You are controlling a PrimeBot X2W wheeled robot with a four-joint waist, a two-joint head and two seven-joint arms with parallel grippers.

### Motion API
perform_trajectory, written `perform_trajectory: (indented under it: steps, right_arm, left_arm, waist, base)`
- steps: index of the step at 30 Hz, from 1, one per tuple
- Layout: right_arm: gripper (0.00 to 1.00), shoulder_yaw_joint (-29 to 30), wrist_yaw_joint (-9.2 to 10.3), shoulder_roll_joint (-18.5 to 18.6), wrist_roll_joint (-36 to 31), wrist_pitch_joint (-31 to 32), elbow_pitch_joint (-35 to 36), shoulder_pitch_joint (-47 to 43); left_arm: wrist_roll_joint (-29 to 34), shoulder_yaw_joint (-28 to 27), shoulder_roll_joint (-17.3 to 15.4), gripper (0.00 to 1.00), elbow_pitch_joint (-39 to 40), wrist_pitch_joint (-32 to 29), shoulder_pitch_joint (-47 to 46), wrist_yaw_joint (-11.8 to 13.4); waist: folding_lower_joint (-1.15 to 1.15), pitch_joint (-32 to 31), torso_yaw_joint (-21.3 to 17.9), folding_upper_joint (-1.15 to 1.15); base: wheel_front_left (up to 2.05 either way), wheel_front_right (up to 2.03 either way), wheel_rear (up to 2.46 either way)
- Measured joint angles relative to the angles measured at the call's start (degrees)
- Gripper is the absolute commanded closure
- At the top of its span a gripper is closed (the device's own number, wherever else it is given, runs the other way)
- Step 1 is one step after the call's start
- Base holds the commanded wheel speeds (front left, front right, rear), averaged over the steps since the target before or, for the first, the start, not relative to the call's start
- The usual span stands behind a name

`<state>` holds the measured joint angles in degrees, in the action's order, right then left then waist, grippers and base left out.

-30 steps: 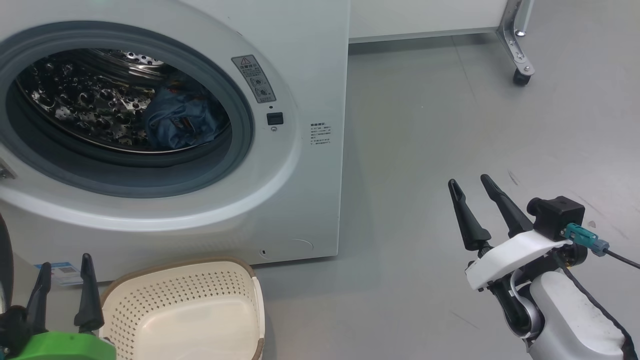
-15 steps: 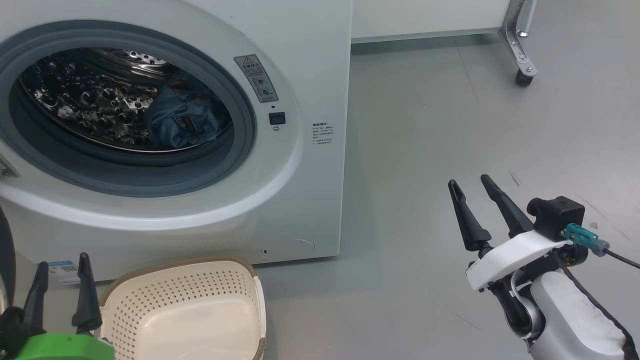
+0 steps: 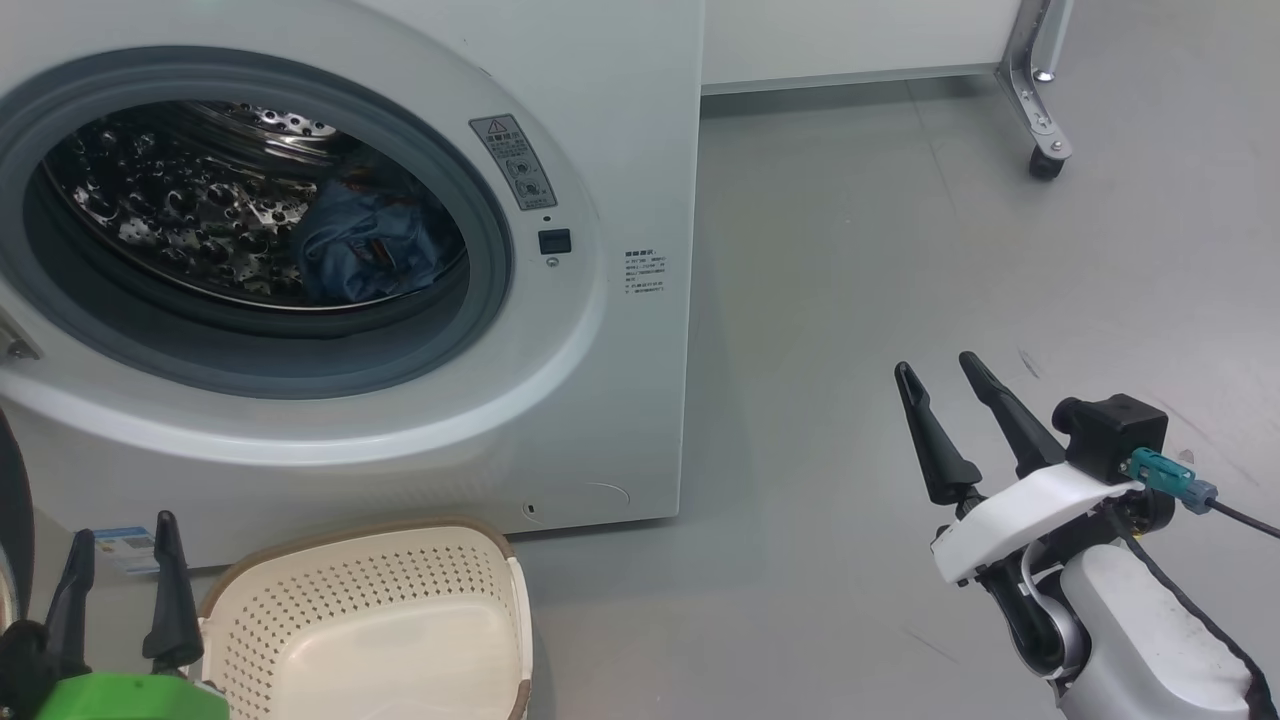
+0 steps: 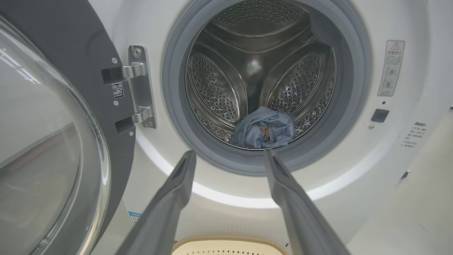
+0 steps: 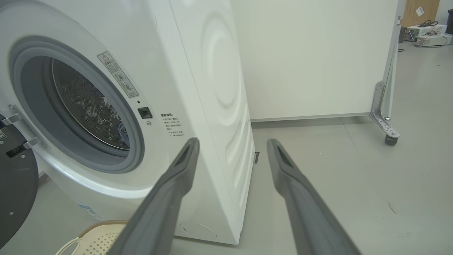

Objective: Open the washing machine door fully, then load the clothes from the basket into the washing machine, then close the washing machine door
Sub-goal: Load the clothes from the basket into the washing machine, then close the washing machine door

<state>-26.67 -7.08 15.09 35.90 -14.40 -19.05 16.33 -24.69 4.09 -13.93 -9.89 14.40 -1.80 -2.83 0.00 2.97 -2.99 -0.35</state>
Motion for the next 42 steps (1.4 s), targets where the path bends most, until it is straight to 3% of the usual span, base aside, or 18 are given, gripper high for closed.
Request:
perform_trajectory:
  steps: [42]
  right_arm:
    - [0.0, 0.2, 0.0, 0.5, 0.5, 0.0, -0.1, 0.0]
  left_arm:
    - [0.4, -1.5, 1.2, 0.0, 0.6, 0.0, 1.0, -0.6]
  waist:
    - [0.0, -0.1, 0.2, 0.0]
  base:
    - [-0.65, 0.51, 0.14]
